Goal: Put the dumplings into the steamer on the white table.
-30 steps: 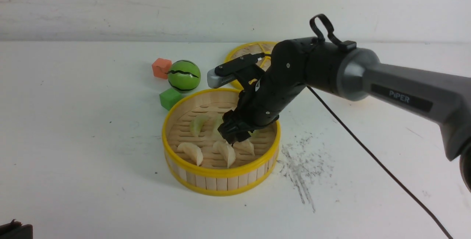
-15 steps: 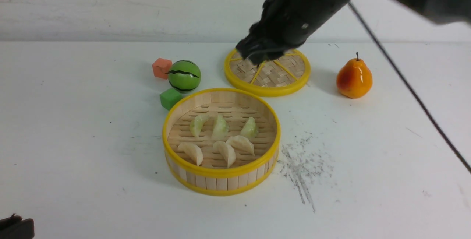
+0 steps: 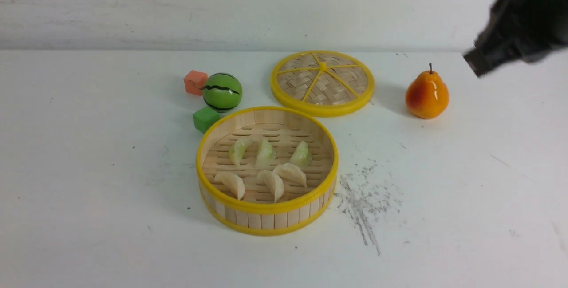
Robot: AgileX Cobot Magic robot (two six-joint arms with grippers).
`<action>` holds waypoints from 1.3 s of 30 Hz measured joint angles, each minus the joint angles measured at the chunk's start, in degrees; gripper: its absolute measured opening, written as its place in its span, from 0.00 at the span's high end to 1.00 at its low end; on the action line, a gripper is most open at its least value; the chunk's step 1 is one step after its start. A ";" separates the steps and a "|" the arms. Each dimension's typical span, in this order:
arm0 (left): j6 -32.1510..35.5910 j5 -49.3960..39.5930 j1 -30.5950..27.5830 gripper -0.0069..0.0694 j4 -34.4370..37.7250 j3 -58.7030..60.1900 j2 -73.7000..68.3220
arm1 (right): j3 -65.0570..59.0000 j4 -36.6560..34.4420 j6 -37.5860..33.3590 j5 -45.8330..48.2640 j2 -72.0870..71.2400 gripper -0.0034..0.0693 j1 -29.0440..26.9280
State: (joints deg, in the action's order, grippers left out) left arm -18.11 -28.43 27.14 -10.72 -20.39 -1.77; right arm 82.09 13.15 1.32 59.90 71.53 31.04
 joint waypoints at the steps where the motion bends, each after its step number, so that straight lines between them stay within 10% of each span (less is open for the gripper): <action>1: 0.00 0.06 0.00 0.78 0.00 0.00 0.07 | -6.90 0.24 2.35 -4.77 -4.67 0.96 0.00; 18: 0.00 -0.62 0.00 0.77 -0.21 0.00 0.07 | -73.50 4.42 20.70 -81.22 -43.63 0.96 0.00; 39: 0.00 -8.24 0.00 0.75 -0.45 0.00 0.07 | -79.99 5.42 21.07 -87.90 -45.93 0.95 0.00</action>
State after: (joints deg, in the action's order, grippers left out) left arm -18.11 -36.67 27.14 -11.17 -20.39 -1.70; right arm 2.09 18.57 22.39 -28.00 25.60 31.04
